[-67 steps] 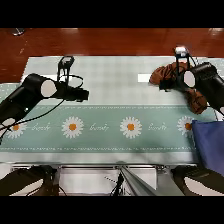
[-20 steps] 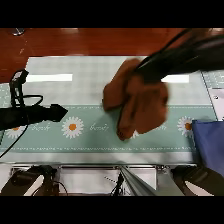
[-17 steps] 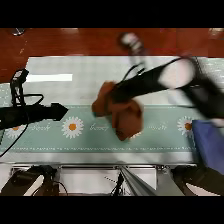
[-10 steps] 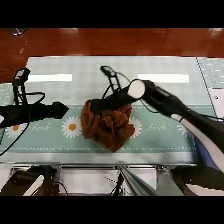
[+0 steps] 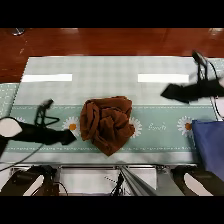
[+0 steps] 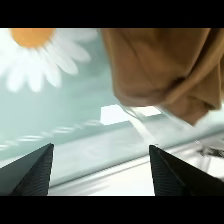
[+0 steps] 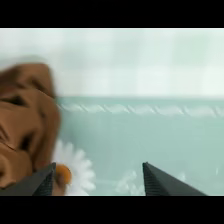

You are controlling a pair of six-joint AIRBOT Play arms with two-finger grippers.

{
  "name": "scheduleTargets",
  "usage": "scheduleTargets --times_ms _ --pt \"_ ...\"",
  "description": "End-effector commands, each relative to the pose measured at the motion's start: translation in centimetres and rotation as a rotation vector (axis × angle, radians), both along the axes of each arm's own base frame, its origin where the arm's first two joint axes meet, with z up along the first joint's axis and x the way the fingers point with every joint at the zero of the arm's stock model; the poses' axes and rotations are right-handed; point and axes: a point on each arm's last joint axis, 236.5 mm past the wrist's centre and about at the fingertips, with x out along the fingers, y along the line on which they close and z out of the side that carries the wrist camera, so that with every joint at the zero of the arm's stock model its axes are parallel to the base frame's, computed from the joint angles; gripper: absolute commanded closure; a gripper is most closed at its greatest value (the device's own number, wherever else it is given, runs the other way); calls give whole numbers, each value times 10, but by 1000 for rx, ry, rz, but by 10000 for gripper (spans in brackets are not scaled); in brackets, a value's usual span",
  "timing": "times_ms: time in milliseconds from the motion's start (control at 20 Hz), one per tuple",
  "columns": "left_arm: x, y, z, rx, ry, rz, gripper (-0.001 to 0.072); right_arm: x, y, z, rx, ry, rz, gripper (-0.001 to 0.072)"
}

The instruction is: Fold the shirts.

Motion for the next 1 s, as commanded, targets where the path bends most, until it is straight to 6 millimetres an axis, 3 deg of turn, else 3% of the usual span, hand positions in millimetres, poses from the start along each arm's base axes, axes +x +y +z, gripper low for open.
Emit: scheduleTargets --times_ms 0,200,400,450,500,600,950 --pt "-16 -53 -13 -296 45 68 3 -57 -9 -54 111 75 -137 94" --pt "42 -48 -19 -298 -173 208 3 -82 20 -87 263 129 -189 94" --pt "52 -72 -26 -305 -206 138 8 -92 37 -93 301 151 -162 94" --pt "54 -77 -27 -297 -209 107 142 -95 45 -93 299 152 -133 94" --pt "53 -83 -26 -299 -217 38 681 -97 53 -94 292 151 -104 94" --pt "49 -92 -18 -320 -235 -94 684 -105 73 -99 284 175 -53 94" --pt "62 -91 -8 -323 -260 -89 684 -110 144 -134 360 273 -10 94"
